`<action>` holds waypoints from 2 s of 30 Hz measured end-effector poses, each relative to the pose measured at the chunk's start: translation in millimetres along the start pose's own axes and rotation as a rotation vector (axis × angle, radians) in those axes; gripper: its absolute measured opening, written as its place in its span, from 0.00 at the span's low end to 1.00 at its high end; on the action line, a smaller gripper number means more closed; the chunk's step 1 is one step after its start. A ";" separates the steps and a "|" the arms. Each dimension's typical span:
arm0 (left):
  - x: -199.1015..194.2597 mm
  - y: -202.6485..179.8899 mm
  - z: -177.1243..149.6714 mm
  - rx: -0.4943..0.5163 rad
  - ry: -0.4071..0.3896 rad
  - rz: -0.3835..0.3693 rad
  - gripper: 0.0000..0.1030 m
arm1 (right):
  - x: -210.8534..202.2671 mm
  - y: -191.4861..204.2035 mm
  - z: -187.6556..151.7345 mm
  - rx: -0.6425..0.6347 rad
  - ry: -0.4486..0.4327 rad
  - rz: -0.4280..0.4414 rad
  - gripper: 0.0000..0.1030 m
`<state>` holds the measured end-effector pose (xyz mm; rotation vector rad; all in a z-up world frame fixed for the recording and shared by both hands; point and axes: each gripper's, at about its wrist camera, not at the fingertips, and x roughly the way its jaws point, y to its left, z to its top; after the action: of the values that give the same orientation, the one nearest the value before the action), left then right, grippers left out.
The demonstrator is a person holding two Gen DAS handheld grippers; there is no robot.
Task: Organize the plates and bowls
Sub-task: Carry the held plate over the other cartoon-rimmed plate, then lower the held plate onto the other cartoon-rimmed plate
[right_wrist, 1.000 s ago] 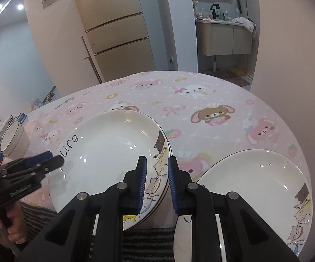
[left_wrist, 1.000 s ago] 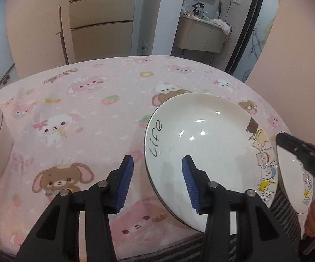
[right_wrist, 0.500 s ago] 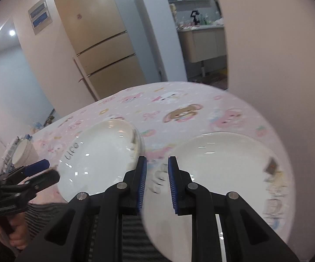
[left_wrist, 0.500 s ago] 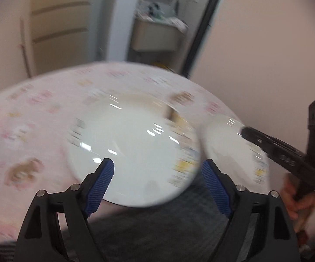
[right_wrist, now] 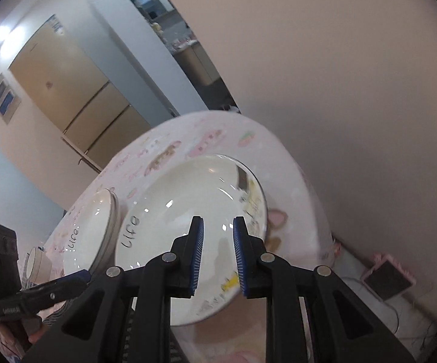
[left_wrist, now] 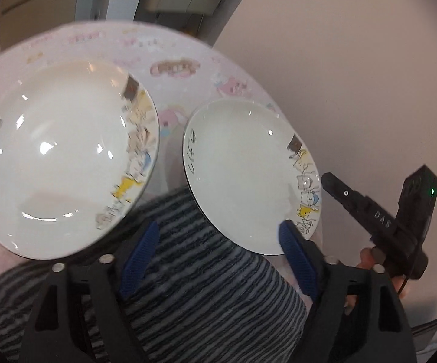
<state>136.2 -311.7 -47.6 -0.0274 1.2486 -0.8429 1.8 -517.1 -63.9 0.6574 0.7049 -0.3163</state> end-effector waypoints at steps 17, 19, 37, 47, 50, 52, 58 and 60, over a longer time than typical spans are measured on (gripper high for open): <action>36.5 16.5 8.3 -0.072 -0.042 0.028 0.27 | -4.7 -21.0 -13.8 0.061 -0.012 -0.001 0.51; 36.5 20.2 9.9 -0.081 -0.055 0.000 0.22 | 1.2 -21.2 -14.3 0.060 -0.009 0.020 0.45; 46.1 19.4 6.5 -0.044 -0.120 0.066 0.14 | 30.0 -1.2 -27.2 0.024 -0.063 -0.053 0.19; 21.3 -9.3 -6.6 0.109 -0.189 0.142 0.17 | 1.7 12.9 -19.9 -0.028 -0.107 -0.057 0.20; -6.1 -13.4 -7.6 0.155 -0.236 0.136 0.17 | -12.0 27.1 -11.7 -0.055 -0.125 -0.016 0.20; -28.6 -14.2 -6.4 0.161 -0.277 0.142 0.17 | -18.6 41.7 -6.8 -0.083 -0.141 0.011 0.20; -94.8 0.6 -10.6 0.134 -0.385 0.190 0.18 | -29.9 98.9 9.1 -0.151 -0.172 0.132 0.20; -116.6 13.5 -16.8 0.107 -0.411 0.197 0.18 | -29.9 122.2 10.2 -0.181 -0.173 0.180 0.20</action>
<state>122.0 -228.4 35.5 0.0085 0.8052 -0.6891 43.4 -429.8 17.2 0.5106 0.4985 -0.1391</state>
